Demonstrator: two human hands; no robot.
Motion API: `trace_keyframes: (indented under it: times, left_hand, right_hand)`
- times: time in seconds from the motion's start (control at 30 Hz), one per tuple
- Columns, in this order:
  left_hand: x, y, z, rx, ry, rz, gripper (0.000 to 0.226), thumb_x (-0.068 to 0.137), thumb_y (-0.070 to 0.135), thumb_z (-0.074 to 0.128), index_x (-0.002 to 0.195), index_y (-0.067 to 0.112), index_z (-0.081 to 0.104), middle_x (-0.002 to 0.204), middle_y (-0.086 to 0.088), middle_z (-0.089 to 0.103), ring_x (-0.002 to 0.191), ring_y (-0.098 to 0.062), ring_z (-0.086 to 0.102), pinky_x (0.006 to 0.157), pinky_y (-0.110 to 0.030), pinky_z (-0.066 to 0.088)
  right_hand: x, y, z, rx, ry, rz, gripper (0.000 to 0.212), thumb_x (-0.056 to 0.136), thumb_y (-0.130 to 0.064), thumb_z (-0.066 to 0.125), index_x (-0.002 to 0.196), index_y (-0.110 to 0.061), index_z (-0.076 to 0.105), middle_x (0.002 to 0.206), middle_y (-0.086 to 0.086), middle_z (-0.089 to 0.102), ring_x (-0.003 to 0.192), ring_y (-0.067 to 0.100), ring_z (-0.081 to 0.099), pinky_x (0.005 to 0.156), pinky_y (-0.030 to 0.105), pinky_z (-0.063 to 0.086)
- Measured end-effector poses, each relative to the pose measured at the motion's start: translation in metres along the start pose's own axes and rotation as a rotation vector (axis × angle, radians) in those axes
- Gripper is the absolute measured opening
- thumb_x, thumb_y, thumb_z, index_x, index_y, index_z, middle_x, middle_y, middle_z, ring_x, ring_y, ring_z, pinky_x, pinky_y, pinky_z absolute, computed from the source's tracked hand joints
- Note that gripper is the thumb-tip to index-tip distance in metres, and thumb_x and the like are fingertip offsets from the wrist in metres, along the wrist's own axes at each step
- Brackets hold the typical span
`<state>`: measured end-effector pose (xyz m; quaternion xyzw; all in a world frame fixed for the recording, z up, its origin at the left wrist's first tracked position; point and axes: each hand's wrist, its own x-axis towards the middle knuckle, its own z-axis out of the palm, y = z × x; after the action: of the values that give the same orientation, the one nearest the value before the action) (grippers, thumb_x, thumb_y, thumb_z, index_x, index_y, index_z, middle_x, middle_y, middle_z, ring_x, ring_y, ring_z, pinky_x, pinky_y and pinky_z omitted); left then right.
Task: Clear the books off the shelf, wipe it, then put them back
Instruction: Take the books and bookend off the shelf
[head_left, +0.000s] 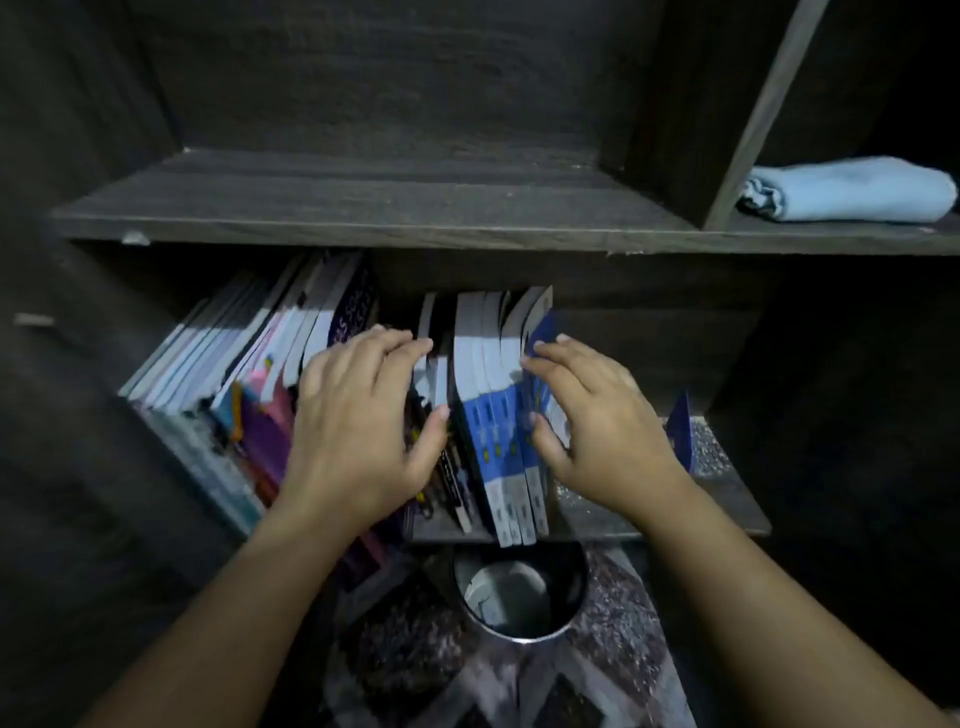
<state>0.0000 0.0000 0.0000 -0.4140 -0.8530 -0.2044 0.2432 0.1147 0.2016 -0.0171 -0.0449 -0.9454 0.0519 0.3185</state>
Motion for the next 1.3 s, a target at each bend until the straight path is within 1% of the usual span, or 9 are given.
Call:
trace_keyframes:
  times: [0.23, 0.37, 0.5, 0.8, 0.97, 1.07, 1.13, 1.23, 1.3]
  left_hand:
    - [-0.018, 0.010, 0.002, 0.151, -0.108, 0.005, 0.065, 0.085, 0.035, 0.059, 0.141, 0.009, 0.043, 0.145, -0.010, 0.045, 0.144, -0.026, 0.026, 0.117, -0.047, -0.008]
    - [-0.025, 0.020, 0.014, 0.047, -0.215, -0.044, 0.076, 0.090, 0.032, 0.053, 0.152, 0.009, 0.017, 0.160, -0.010, 0.016, 0.148, -0.022, 0.008, 0.120, -0.036, 0.001]
    - [-0.033, 0.024, 0.022, -0.057, -0.303, -0.117, 0.089, 0.084, 0.024, 0.059, 0.154, 0.014, 0.004, 0.162, -0.007, 0.001, 0.145, -0.026, 0.020, 0.115, -0.037, 0.022]
    - [-0.035, 0.030, 0.022, -0.033, -0.300, -0.157, 0.098, 0.079, 0.020, 0.065, 0.154, 0.014, 0.001, 0.162, -0.006, -0.001, 0.148, -0.019, 0.005, 0.120, -0.035, 0.007]
    - [-0.035, 0.026, 0.022, -0.044, -0.291, -0.138, 0.096, 0.080, 0.016, 0.063, 0.154, 0.015, 0.003, 0.162, -0.004, 0.001, 0.148, -0.018, 0.007, 0.117, -0.032, 0.008]
    - [-0.033, 0.022, 0.021, -0.059, -0.304, -0.132, 0.094, 0.081, 0.016, 0.063, 0.154, 0.016, 0.003, 0.162, -0.003, 0.001, 0.148, -0.017, 0.007, 0.119, -0.033, 0.011]
    - [-0.031, 0.021, 0.021, -0.070, -0.305, -0.135, 0.089, 0.083, 0.015, 0.060, 0.154, 0.016, 0.005, 0.162, -0.004, 0.004, 0.148, -0.019, 0.005, 0.119, -0.033, 0.007]
    - [-0.022, 0.025, 0.020, -0.049, -0.254, -0.112, 0.082, 0.085, 0.019, 0.056, 0.153, 0.013, 0.012, 0.160, -0.006, 0.011, 0.148, -0.021, 0.005, 0.120, -0.037, 0.006]
    - [-0.013, 0.032, 0.020, -0.055, -0.214, -0.057, 0.078, 0.085, 0.019, 0.056, 0.152, 0.012, 0.017, 0.159, -0.006, 0.016, 0.148, -0.023, 0.007, 0.120, -0.038, 0.008]
  right_hand:
    - [-0.002, -0.012, -0.001, 0.011, -0.214, 0.048, 0.067, 0.080, -0.017, 0.061, 0.144, -0.011, 0.041, 0.148, 0.006, 0.042, 0.141, 0.022, 0.031, 0.114, 0.035, 0.023]
    - [0.001, -0.015, 0.000, 0.021, -0.245, 0.042, 0.078, 0.076, -0.012, 0.062, 0.148, -0.011, 0.032, 0.154, 0.006, 0.033, 0.143, 0.021, 0.027, 0.115, 0.038, 0.022]
    - [-0.007, -0.018, 0.008, 0.071, -0.314, 0.081, 0.086, 0.077, -0.007, 0.061, 0.152, -0.018, 0.021, 0.158, 0.001, 0.023, 0.145, 0.018, 0.021, 0.118, 0.042, 0.020]
    - [-0.007, -0.019, 0.010, 0.016, -0.311, 0.103, 0.083, 0.081, -0.008, 0.062, 0.151, -0.023, 0.020, 0.159, -0.003, 0.020, 0.146, 0.018, 0.019, 0.120, 0.040, 0.015]
    - [-0.010, -0.014, 0.016, 0.024, -0.201, 0.100, 0.069, 0.082, -0.026, 0.058, 0.146, -0.021, 0.031, 0.154, -0.001, 0.029, 0.144, 0.021, 0.024, 0.118, 0.044, 0.021]
    - [-0.014, -0.007, 0.024, 0.056, -0.058, 0.116, 0.059, 0.083, -0.034, 0.063, 0.135, -0.015, 0.045, 0.148, 0.005, 0.038, 0.135, 0.025, 0.039, 0.110, 0.044, 0.035]
    - [-0.019, -0.003, 0.030, 0.100, 0.036, 0.152, 0.057, 0.081, -0.029, 0.069, 0.131, -0.011, 0.048, 0.147, 0.006, 0.040, 0.126, 0.026, 0.050, 0.096, 0.041, 0.048]
    - [-0.031, 0.000, 0.043, 0.189, 0.131, 0.241, 0.067, 0.081, -0.019, 0.070, 0.138, -0.019, 0.035, 0.155, 0.001, 0.028, 0.106, 0.026, 0.061, 0.067, 0.037, 0.057]
    - [-0.042, -0.003, 0.056, 0.264, 0.202, 0.313, 0.084, 0.080, -0.014, 0.071, 0.145, -0.026, 0.019, 0.158, 0.002, 0.022, 0.111, 0.026, 0.060, 0.072, 0.035, 0.058]
